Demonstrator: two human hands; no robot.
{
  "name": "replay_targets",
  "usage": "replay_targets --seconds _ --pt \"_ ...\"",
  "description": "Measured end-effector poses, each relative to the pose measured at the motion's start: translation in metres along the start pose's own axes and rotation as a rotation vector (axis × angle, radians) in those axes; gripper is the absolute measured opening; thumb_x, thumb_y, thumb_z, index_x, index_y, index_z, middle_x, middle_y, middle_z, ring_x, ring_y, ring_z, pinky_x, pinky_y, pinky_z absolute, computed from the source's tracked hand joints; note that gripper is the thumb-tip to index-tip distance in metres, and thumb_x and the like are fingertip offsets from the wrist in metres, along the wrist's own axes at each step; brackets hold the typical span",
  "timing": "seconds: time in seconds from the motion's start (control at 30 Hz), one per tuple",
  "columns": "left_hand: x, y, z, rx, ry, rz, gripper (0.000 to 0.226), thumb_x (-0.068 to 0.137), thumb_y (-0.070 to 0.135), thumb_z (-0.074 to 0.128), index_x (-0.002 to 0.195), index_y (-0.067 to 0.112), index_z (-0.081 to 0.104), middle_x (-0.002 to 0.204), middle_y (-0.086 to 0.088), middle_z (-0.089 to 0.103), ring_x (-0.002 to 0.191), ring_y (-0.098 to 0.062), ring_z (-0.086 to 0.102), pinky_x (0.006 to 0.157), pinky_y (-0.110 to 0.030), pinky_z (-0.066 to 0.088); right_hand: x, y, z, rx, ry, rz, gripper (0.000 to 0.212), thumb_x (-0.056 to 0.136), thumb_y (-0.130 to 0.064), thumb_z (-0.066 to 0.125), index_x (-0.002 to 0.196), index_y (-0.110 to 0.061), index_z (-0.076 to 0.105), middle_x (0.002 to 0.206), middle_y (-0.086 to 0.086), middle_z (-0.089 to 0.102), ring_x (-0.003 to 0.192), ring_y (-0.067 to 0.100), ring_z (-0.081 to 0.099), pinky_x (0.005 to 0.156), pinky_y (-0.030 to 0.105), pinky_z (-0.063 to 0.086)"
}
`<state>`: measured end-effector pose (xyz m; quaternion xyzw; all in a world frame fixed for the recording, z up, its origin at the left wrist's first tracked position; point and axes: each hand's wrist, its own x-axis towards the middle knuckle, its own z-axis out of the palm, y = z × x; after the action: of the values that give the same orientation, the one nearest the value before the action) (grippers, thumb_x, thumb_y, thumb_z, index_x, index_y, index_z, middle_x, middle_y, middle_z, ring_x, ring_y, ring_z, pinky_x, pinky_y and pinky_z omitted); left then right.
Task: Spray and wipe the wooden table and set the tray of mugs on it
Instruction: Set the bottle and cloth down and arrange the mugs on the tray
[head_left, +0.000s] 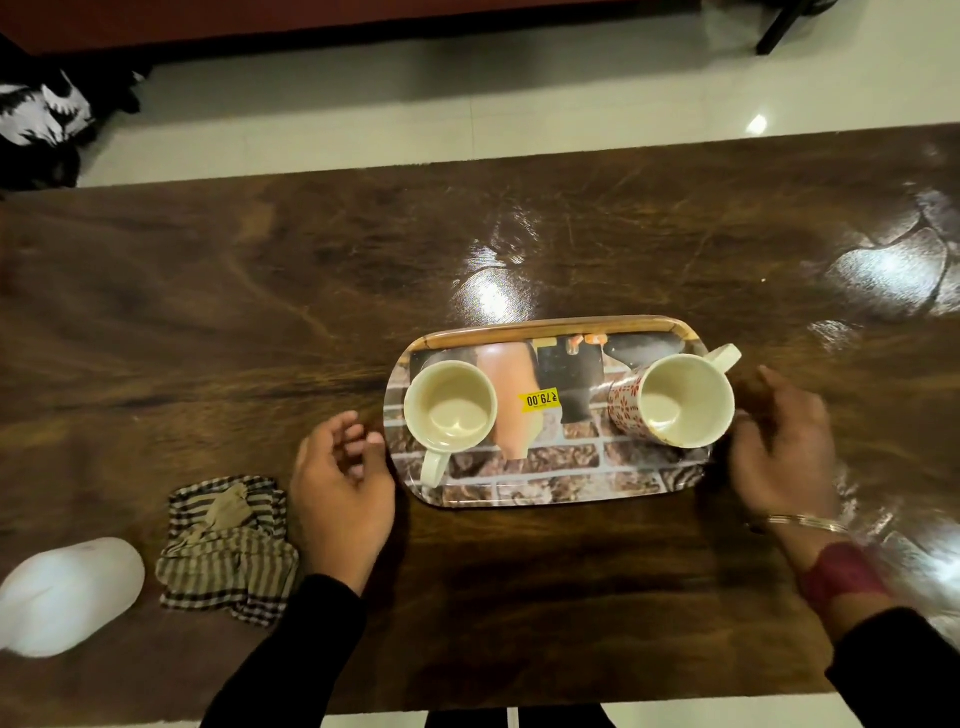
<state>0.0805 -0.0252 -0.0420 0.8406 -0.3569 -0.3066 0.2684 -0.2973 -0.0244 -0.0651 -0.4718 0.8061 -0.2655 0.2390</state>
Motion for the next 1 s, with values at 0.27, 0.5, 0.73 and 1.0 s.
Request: replay_targets --seconds 0.27,0.5,0.73,1.0 --pt "-0.017 0.043 -0.009 0.051 -0.286 0.480 0.092 0.075 0.039 0.085 0.153 0.015 0.042 0.147 0.007 0.047 0.137 -0.003 0.046 0.109 -0.018 0.043 -0.060 -0.061 0.006 0.056 -0.046 0.008 0.124 0.071 -0.078 0.066 0.162 -0.008 0.019 0.150 0.013 0.039 0.138 0.021 0.042 0.109 0.030 0.037" --pt "-0.020 0.055 0.000 0.156 -0.213 0.487 0.090 0.067 0.044 0.092 0.143 0.016 0.055 0.138 0.004 0.058 0.123 -0.005 0.054 0.097 0.001 0.038 -0.037 -0.076 0.027 0.014 0.081 -0.020 0.102 0.070 -0.049 0.093 0.147 -0.005 0.042 0.139 0.012 0.052 0.128 0.030 0.054 0.104 0.053 0.050" --pt "-0.013 0.066 0.004 0.288 -0.149 0.515 0.086 0.053 0.064 0.093 0.120 0.022 0.060 0.115 0.007 0.059 0.101 -0.008 0.058 0.080 -0.020 0.051 -0.027 -0.062 0.003 -0.063 -0.099 -0.185 0.095 0.065 -0.039 0.094 0.144 -0.011 0.049 0.134 0.002 0.058 0.121 0.029 0.057 0.101 0.048 0.050" --pt "-0.012 0.082 0.005 0.511 -0.231 0.327 0.094 0.048 0.093 0.071 0.106 0.024 0.043 0.108 0.006 0.049 0.091 -0.015 0.055 0.066 -0.033 0.044 -0.010 -0.071 -0.006 -0.010 -0.226 -0.293 0.087 0.068 -0.060 0.072 0.139 -0.013 0.052 0.130 -0.002 0.058 0.118 0.006 0.047 0.103 0.036 0.044"
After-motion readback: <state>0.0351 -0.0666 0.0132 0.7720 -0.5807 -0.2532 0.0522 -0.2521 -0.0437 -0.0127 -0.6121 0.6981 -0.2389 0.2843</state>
